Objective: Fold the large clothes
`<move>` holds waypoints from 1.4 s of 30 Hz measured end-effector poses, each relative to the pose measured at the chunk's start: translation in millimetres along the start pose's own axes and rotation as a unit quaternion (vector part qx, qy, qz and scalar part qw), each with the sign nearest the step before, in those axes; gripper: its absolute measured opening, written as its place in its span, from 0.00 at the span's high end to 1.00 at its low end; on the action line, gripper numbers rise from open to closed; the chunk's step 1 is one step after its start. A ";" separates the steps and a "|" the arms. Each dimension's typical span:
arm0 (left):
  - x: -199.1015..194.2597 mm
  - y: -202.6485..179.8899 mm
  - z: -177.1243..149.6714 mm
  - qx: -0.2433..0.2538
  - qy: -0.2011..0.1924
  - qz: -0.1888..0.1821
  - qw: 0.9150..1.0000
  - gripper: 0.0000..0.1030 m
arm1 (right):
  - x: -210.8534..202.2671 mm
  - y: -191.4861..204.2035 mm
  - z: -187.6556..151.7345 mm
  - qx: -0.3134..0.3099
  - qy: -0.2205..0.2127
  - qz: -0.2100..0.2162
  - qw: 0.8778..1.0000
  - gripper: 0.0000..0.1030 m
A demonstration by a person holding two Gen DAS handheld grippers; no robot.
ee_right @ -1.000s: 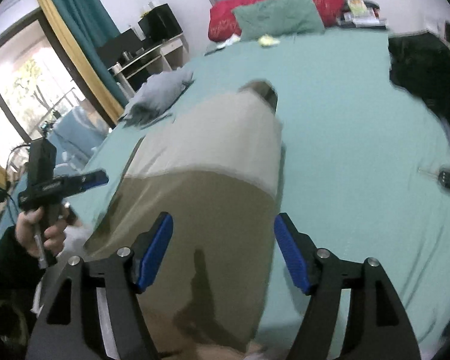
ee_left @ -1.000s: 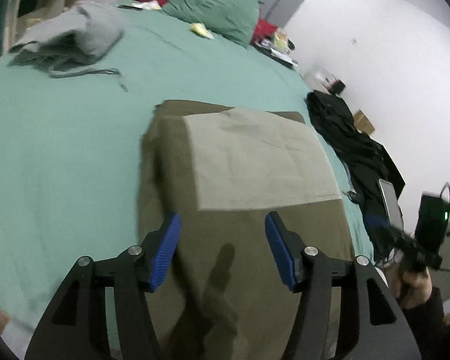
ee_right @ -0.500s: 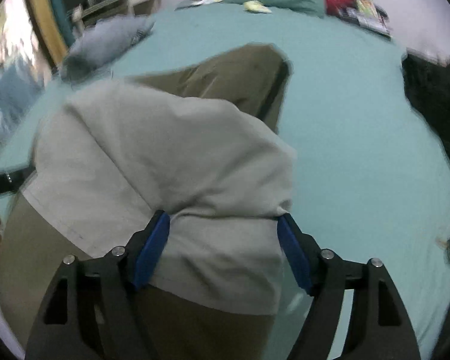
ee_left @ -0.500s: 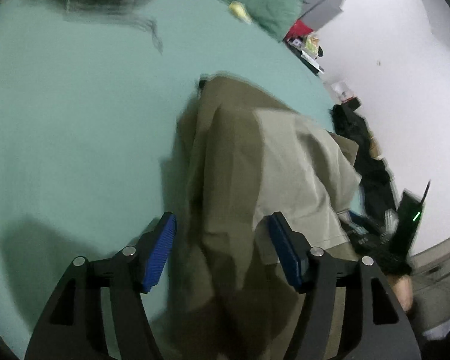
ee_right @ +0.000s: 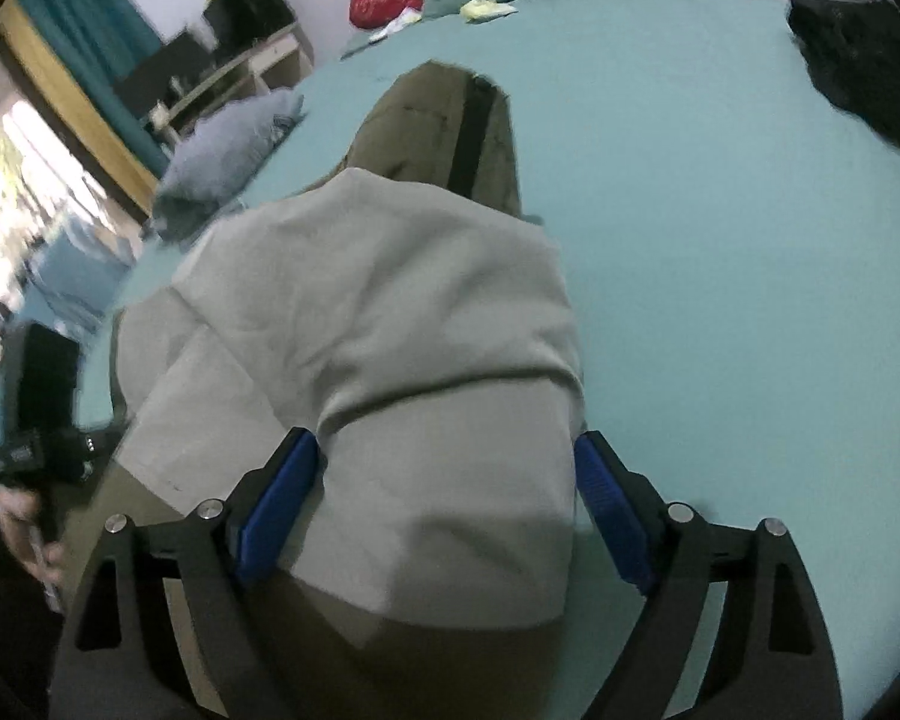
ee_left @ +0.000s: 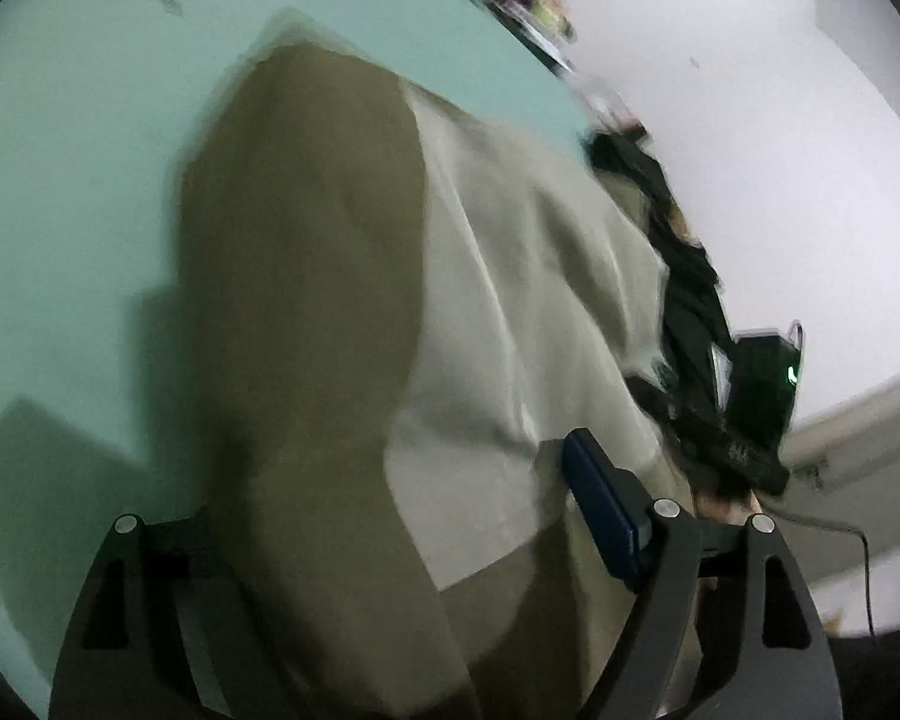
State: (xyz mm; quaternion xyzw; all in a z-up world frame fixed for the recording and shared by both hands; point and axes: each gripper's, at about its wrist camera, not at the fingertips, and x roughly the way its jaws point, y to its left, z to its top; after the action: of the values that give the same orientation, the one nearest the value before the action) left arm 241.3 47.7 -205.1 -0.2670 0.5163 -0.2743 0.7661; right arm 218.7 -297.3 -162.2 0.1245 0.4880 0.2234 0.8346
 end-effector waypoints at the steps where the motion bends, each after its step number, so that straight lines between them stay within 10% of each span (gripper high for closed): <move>1: 4.9 -5.6 -2.8 0.014 0.008 0.008 1.000 0.20 | -7.1 -0.7 -4.3 0.007 -0.007 0.005 1.000 0.15; 8: 9.7 -12.4 -12.7 0.020 0.002 0.014 1.000 0.20 | -5.3 -33.1 -31.0 0.095 -0.003 0.121 0.988 0.15; 13: 14.4 -18.3 -11.2 0.013 -0.017 0.009 1.000 0.20 | 10.1 -5.6 -28.2 0.046 0.023 0.107 0.993 0.12; 17: 17.2 -30.0 -14.1 0.022 -0.024 -0.004 0.999 0.64 | 9.9 -12.9 -32.6 0.057 0.015 0.132 0.990 0.30; 21: 12.0 -54.9 -23.3 0.064 -0.042 0.036 0.996 0.75 | -10.6 -0.6 -42.0 0.031 -0.022 0.120 0.992 0.58; 31: -55.2 -97.7 -39.1 0.069 -0.141 0.019 0.987 0.80 | -89.7 72.9 -28.4 -0.069 -0.132 0.110 0.983 0.69; 42: -175.9 -136.1 -47.4 0.131 -0.226 0.080 0.962 0.80 | -118.3 161.4 -10.2 -0.139 -0.204 0.122 0.961 0.69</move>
State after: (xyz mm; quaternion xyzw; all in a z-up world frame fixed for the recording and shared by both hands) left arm 121.5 67.9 -12.8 -0.1772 0.3085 -0.2100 0.9107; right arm 119.1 -215.6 -8.7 0.1086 0.2526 0.3593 0.8918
